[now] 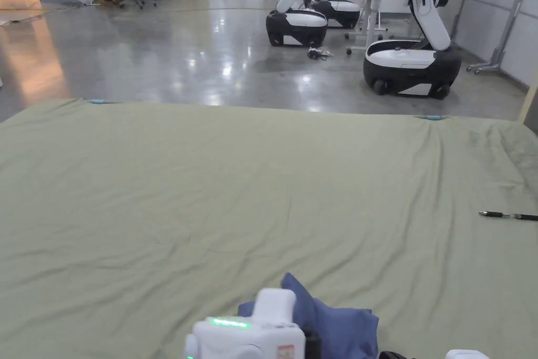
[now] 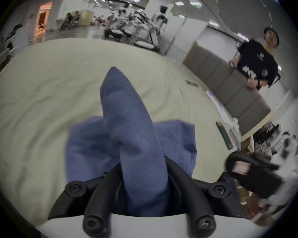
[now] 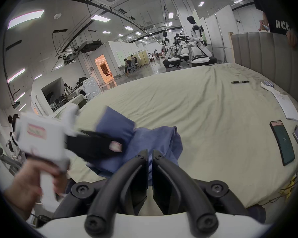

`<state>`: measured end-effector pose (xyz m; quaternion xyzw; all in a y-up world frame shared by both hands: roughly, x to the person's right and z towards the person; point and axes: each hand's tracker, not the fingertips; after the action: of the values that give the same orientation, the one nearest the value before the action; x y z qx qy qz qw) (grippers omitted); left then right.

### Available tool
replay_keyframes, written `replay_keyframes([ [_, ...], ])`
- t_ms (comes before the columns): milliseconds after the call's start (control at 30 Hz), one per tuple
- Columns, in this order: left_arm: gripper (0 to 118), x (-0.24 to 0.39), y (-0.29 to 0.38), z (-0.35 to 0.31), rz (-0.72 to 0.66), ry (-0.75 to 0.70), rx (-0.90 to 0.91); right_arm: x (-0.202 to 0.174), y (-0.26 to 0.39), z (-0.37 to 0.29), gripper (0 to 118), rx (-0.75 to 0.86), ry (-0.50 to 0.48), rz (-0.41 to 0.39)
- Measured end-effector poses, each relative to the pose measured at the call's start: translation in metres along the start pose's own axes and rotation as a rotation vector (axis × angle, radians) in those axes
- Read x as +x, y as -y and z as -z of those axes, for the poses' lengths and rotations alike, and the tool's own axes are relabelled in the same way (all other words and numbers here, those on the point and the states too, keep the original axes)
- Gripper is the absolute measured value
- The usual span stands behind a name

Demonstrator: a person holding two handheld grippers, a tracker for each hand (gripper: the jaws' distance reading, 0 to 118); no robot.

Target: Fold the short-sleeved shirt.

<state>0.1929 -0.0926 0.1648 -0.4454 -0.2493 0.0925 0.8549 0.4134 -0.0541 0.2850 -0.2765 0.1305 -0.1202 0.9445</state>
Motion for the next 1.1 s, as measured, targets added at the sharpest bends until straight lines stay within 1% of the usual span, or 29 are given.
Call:
replay_keyframes([
  [67, 12, 0.002, 0.01, 0.023, 0.017, -0.061, -0.023, 0.004, 0.0, -0.004, 6, 0.008, 0.007, 0.003],
  [100, 12, -0.001, 0.012, 0.027, -0.001, -0.072, 0.003, 0.006, 0.0, -0.005, 6, 0.009, 0.01, -0.002],
  [133, 14, -0.003, 0.013, 0.024, -0.005, -0.055, 0.024, 0.007, 0.0, -0.006, 6, 0.009, 0.012, -0.007],
  [167, 19, -0.004, 0.01, 0.018, -0.03, -0.029, 0.048, 0.009, 0.0, -0.006, 6, 0.009, 0.01, -0.011],
  [200, 29, -0.001, 0.008, 0.012, -0.038, 0.004, 0.041, 0.01, 0.0, -0.005, 6, 0.005, 0.007, -0.012],
  [267, 62, 0.005, 0.005, -0.003, -0.013, 0.041, 0.034, 0.011, 0.001, -0.004, 6, 0.003, 0.004, -0.008],
  [300, 73, 0.007, 0.0, -0.019, -0.006, 0.04, 0.06, 0.012, 0.002, -0.003, 6, 0.004, 0.002, -0.005],
  [333, 74, 0.007, -0.001, -0.034, -0.01, 0.044, 0.12, 0.012, 0.002, -0.003, 6, 0.002, 0.0, -0.002],
  [400, 74, -0.005, -0.003, -0.064, -0.051, 0.103, 0.207, 0.013, 0.004, -0.004, 6, 0.002, 0.001, 0.003],
  [500, 74, -0.034, 0.001, -0.087, -0.161, 0.103, 0.275, 0.017, 0.007, -0.004, 6, -0.004, 0.008, 0.007],
  [567, 71, -0.057, 0.004, -0.084, -0.25, 0.109, 0.251, 0.02, 0.009, -0.002, 6, -0.011, 0.014, 0.008],
  [600, 67, -0.064, 0.007, -0.077, -0.296, 0.122, 0.227, 0.021, 0.01, -0.002, 6, -0.014, 0.018, 0.011],
  [633, 46, -0.066, 0.01, -0.069, -0.328, 0.145, 0.211, 0.022, 0.01, -0.002, 6, -0.014, 0.022, 0.015],
  [667, 24, -0.066, 0.013, -0.059, -0.345, 0.213, 0.191, 0.023, 0.01, -0.002, 6, -0.017, 0.024, 0.02],
  [700, 12, -0.059, 0.013, -0.044, -0.377, 0.259, 0.178, 0.024, 0.01, -0.003, 6, -0.019, 0.025, 0.026],
  [800, 12, -0.027, 0.017, -0.005, -0.383, 0.409, 0.141, 0.027, 0.01, -0.008, 6, -0.021, 0.035, 0.03],
  [900, 12, 0.003, 0.02, 0.035, -0.347, 0.415, 0.074, 0.029, 0.008, -0.013, 6, -0.03, 0.053, 0.012],
  [1000, 11, 0.011, 0.023, 0.064, -0.348, 0.349, 0.001, 0.031, 0.002, -0.013, 6, -0.048, 0.048, -0.011],
  [1033, 11, 0.01, 0.022, 0.066, -0.342, 0.346, -0.001, 0.03, -0.001, -0.009, 6, -0.052, 0.037, -0.021],
  [1100, 11, 0.009, 0.021, 0.049, -0.327, 0.364, 0.012, 0.027, -0.009, 0.002, 6, -0.06, 0.004, -0.035],
])
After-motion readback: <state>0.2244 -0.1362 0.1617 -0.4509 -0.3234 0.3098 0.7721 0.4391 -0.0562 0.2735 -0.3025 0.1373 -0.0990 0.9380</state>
